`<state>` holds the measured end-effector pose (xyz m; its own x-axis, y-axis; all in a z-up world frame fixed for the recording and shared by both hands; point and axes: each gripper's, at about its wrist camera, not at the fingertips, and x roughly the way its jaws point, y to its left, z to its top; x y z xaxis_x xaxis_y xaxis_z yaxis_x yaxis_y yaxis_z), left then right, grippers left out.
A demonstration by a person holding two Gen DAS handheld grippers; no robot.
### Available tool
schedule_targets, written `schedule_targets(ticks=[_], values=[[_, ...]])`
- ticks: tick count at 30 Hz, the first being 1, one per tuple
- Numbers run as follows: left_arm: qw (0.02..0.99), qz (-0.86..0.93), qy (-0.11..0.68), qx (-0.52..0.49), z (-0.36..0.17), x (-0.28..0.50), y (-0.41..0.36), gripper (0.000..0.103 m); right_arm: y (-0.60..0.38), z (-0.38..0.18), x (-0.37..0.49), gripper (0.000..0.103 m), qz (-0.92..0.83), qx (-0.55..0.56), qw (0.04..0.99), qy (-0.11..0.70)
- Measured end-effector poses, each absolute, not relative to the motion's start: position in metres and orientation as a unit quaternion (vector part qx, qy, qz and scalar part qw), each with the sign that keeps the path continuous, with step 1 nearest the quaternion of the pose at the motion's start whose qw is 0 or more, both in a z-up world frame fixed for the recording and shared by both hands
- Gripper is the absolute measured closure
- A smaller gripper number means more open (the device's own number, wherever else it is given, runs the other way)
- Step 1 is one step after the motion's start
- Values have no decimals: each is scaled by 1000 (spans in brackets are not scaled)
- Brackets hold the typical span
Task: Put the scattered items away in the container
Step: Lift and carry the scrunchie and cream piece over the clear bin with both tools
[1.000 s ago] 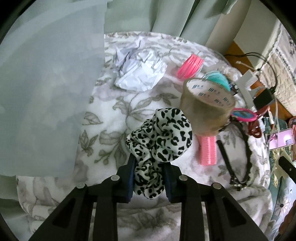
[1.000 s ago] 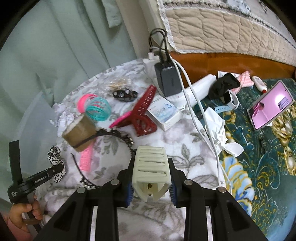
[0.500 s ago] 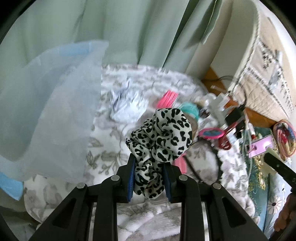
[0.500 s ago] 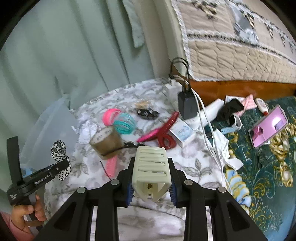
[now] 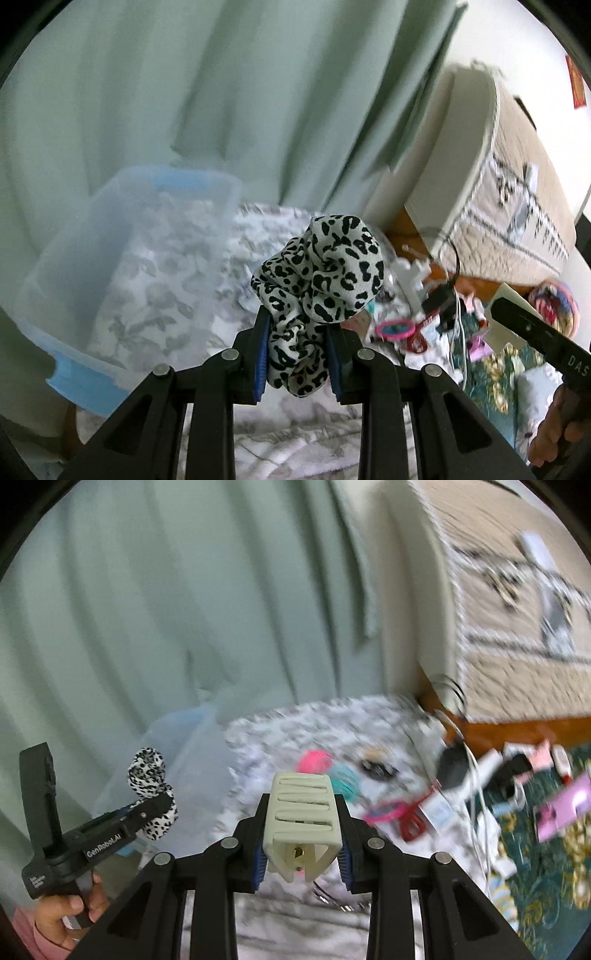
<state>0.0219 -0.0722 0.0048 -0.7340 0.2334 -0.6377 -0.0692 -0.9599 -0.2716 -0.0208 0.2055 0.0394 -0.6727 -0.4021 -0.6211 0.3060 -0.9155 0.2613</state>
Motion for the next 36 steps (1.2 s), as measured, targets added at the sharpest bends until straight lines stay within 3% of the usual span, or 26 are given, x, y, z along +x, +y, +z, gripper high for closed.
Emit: schedule_targets(ticks=[10,36], values=[[27,939,-156,-306,23,21,-141,75,114,49,-36,70,-888,358,285,-47],[-36,920,-231,-315,-28,8,-224,75,-34,18,-55,70,-832,390,392,39]])
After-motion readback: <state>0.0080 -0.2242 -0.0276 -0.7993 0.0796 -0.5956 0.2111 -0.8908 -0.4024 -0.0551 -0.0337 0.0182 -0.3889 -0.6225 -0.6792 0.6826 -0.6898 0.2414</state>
